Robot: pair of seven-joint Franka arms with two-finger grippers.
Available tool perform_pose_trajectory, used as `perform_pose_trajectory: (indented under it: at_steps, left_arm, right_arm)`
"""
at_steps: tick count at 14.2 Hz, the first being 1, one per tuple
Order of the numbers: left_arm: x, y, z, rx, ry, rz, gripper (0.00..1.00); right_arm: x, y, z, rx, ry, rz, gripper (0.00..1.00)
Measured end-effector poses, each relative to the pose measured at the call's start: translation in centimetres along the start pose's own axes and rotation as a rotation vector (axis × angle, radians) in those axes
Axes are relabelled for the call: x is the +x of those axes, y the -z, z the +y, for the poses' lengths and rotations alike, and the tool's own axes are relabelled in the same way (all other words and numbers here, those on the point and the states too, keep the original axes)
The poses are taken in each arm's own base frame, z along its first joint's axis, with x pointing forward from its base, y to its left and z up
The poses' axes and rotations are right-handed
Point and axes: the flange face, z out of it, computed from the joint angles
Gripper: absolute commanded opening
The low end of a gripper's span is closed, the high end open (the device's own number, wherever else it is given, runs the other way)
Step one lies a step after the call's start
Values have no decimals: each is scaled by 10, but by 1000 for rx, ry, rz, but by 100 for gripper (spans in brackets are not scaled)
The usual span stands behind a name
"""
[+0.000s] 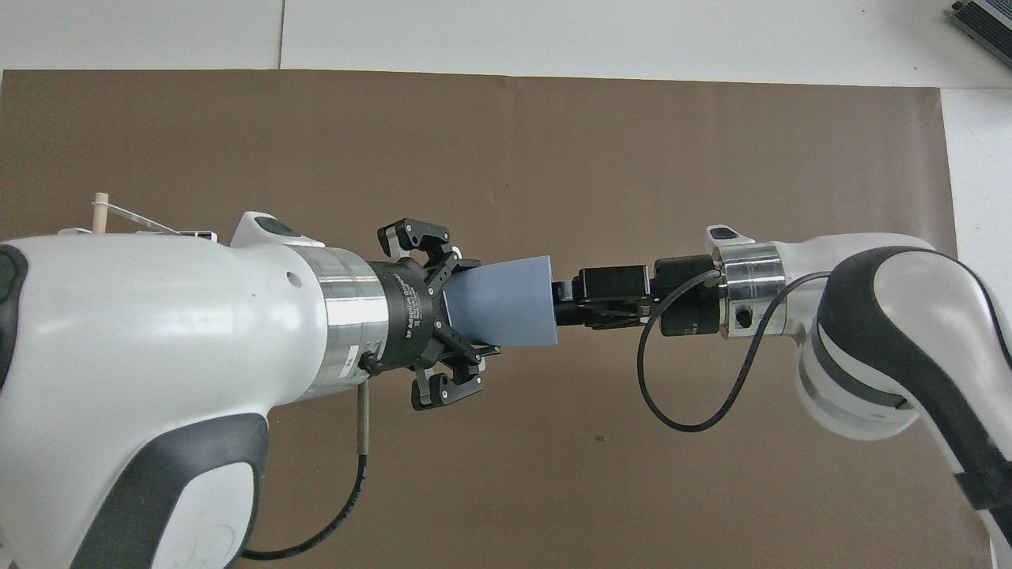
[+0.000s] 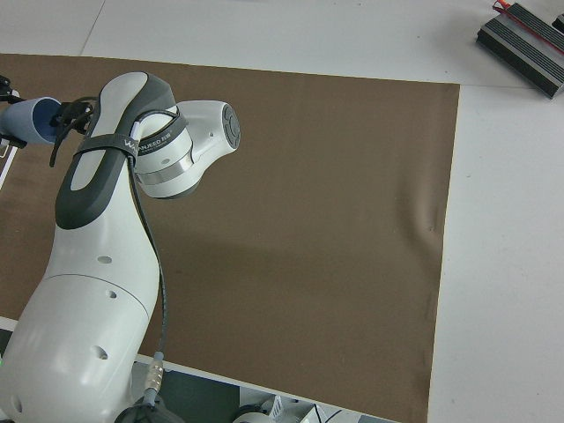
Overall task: Hang cup on cup holder
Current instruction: 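Carry the cup away with the left gripper while the right gripper retracts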
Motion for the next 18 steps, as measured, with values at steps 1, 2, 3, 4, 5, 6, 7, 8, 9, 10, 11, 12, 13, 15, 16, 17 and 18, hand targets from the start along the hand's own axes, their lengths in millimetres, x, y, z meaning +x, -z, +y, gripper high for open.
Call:
perform_pose_trajectory:
  at_steps: [1,2,3,4,5,6,7,8,9,10,11,12,13,15,16,17,18]
  left_arm:
    - [4,0,3,1,9,4,0]
    - [10,0,8,-1,21,8,0]
    - [17,2,15,-3,38,15,0]
    - [26,5,22,-2,50,28,0]
    - [35,7,27,-5,41,58,0]
    - [42,7,30,-14,12,102,0]
    - [47,7,31,-16,-24,150,0]
    - [52,6,31,-9,-64,193,0]
    - [60,6,33,1,-114,238,0]
    - [70,8,37,11,-174,289,0]
    - [80,10,41,17,-230,342,0]
    - [91,12,45,18,-283,398,0]
    - [101,14,49,21,-336,452,0]
    - [119,13,51,21,-435,566,0]
    - [125,13,51,18,-473,625,0]
    - [131,14,51,9,-506,687,0]
    - [135,16,53,-4,-535,749,0]
  right_arm:
    - [0,3,3,-40,12,0,100]
    - [2,8,6,-72,19,3,100]
    - [3,16,10,-96,23,9,100]
    - [5,23,12,-117,28,13,100]
    - [7,29,12,-150,42,13,100]
    - [8,36,12,-195,62,11,100]
    - [10,44,11,-253,85,10,100]
    - [13,52,11,-327,108,11,100]
    - [16,61,10,-423,138,17,100]
    - [18,69,9,-528,173,18,100]
    - [20,77,9,-621,204,14,100]
    - [21,84,11,-699,225,7,100]
    - [22,93,15,-765,239,-2,100]
    - [23,113,23,-893,259,-21,100]
    - [24,123,27,-966,274,-33,100]
    - [26,131,30,-1040,295,-40,100]
    - [27,136,31,-1099,303,-40,100]
